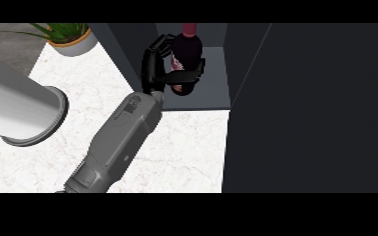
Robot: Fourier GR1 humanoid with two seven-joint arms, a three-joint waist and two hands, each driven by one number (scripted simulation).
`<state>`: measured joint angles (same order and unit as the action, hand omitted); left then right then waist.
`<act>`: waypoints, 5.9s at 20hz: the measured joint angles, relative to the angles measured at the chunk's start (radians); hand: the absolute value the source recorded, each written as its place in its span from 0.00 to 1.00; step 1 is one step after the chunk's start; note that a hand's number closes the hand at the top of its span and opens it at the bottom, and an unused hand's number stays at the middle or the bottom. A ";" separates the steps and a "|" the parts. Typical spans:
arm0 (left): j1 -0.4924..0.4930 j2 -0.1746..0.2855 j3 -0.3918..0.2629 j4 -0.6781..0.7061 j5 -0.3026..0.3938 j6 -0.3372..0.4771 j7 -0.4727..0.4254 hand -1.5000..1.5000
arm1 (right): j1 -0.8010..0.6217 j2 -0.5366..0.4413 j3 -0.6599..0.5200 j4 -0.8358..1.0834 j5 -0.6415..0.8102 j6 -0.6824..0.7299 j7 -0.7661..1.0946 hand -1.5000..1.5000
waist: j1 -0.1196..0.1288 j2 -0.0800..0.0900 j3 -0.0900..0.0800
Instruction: Pick up the wine, place it into the cabinet and close the cabinet
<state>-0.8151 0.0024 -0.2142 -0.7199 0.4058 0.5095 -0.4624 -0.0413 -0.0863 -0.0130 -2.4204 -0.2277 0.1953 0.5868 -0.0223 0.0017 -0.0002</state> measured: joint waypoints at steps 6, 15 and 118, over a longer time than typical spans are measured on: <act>-0.099 0.002 0.046 0.141 -0.009 0.011 -0.081 1.00 | -0.037 -0.004 -0.004 0.008 -0.005 -0.003 0.011 0.00 | -0.008 0.004 0.000; -0.198 0.003 0.113 0.299 -0.006 0.020 -0.189 1.00 | -0.024 0.001 -0.009 0.011 -0.013 0.008 -0.003 0.00 | -0.014 0.005 0.000; 0.250 -0.002 -0.429 -0.186 0.392 0.161 -0.315 0.00 | -0.053 0.000 0.051 0.014 0.006 -0.056 0.006 0.00 | 0.010 -0.007 0.000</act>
<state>-0.5653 0.0007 -0.6431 -0.9063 0.7975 0.6700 -0.7769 -0.0943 -0.0859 0.0380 -2.4068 -0.2214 0.1393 0.5924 -0.0124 -0.0054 -0.0001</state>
